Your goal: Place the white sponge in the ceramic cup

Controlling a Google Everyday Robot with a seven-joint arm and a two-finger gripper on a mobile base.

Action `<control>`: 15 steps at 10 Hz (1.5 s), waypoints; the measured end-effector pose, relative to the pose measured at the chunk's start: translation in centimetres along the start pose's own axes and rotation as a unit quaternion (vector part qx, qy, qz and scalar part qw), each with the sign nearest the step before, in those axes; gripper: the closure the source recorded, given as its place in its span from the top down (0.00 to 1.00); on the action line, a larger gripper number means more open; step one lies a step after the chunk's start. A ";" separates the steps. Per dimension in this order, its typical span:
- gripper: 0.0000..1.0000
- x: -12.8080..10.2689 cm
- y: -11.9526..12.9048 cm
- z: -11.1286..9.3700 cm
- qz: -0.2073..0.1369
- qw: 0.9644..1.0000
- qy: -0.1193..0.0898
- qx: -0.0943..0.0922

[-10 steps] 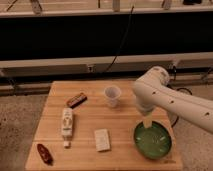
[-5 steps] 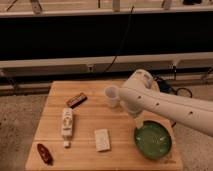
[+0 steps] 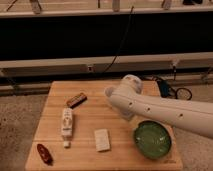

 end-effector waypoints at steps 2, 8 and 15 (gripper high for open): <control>0.80 -1.4 0.0 0.3 -0.032 0.999 -0.001 -0.002; 0.80 -4.5 0.4 2.4 -0.088 0.996 -0.015 -0.002; 0.80 -7.3 1.6 5.4 -0.129 0.990 -0.058 0.001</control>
